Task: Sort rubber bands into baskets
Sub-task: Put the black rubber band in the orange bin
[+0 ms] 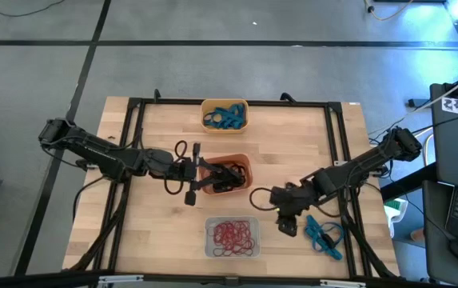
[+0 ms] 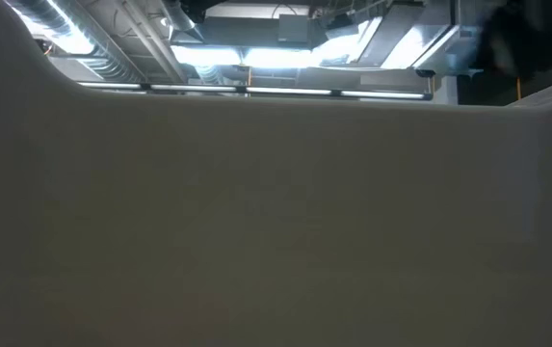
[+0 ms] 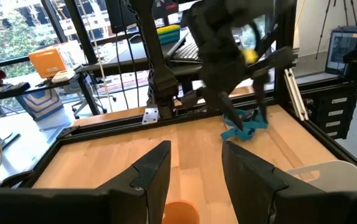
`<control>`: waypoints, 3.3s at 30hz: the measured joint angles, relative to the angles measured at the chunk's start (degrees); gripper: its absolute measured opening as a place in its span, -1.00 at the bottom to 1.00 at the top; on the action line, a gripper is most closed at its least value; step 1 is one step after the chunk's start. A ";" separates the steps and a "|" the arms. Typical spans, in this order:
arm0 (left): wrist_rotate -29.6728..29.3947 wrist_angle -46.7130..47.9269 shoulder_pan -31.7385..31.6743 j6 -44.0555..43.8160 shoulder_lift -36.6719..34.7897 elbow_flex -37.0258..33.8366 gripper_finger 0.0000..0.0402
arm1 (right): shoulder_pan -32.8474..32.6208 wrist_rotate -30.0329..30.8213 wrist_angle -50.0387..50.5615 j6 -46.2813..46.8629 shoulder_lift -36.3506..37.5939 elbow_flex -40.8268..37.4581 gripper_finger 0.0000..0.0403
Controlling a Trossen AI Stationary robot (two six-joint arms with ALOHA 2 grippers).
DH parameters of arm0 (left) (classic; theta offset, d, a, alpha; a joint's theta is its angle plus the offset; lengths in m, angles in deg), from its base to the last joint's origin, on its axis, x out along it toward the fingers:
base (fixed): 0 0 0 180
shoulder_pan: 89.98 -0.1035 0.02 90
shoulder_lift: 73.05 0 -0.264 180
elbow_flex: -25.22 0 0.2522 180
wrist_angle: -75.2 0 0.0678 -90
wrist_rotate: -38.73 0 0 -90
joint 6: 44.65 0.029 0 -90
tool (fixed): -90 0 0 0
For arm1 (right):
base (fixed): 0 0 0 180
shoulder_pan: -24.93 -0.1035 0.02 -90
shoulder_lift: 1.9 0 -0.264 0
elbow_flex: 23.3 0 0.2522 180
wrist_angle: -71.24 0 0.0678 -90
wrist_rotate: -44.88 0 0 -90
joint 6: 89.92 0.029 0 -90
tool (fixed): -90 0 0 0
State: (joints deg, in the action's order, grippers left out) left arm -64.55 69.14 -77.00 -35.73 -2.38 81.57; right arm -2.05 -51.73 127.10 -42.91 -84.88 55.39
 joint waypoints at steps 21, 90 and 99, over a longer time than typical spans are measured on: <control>0.01 1.21 0.07 -0.60 0.00 0.00 -0.30 | -17.98 -11.46 12.02 45.52 -0.26 -10.95 -0.09; 0.00 1.40 0.07 -0.05 0.00 0.00 -0.30 | -2.73 25.71 -5.99 2.47 -0.09 -4.98 -0.99; 0.00 1.22 0.08 -0.08 -0.02 0.00 -0.30 | 5.15 34.16 -16.59 -15.22 -1.03 -4.96 -0.98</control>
State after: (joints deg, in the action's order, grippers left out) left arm -64.55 70.36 -76.92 -35.81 -2.40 81.57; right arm 3.10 -17.57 110.52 -58.13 -85.91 50.42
